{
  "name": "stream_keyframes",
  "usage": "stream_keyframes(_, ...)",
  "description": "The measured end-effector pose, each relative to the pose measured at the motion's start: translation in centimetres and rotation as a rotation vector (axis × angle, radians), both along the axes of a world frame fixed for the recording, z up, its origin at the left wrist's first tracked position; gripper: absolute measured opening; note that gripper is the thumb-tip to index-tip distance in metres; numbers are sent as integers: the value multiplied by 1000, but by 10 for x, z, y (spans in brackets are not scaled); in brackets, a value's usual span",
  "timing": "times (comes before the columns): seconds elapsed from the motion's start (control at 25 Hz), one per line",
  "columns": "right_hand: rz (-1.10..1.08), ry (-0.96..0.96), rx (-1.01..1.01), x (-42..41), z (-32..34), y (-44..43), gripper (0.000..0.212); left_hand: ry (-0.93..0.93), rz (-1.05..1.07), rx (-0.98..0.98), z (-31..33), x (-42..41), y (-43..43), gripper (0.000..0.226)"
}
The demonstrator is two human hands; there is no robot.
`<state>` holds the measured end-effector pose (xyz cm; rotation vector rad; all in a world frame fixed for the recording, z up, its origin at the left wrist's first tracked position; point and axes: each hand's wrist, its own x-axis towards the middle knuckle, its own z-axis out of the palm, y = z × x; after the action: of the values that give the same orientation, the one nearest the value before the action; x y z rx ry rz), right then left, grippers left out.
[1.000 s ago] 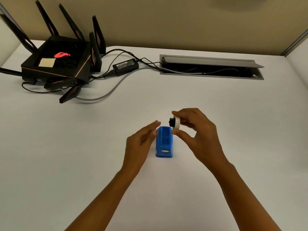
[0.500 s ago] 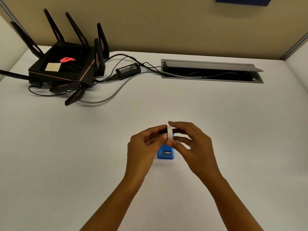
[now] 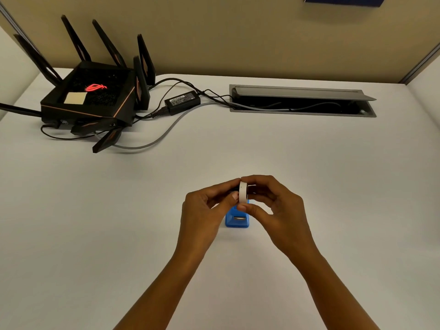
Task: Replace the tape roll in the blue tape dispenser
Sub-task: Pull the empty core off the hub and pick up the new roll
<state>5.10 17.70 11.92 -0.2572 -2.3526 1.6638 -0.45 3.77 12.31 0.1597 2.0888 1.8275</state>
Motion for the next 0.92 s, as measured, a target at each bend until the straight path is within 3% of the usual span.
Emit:
stream_keyframes(0.28, -3, 8, -128, 2, 1, 9, 45, 14, -10, 33, 4, -6, -5, 24)
stream_keyframes(0.56, -122, 47, -100, 3, 2, 19, 43, -15, 51, 59, 6, -7, -8, 26)
stream_keyframes(0.8, -336, 49, 24, 15, -4, 33, 42, -38, 55, 115, 3, -2, -8, 26)
stream_keyframes(0.92, -505, 74, 187, 24, -14, 54, 39, -46, 47, 137, 3, -2, -8, 25)
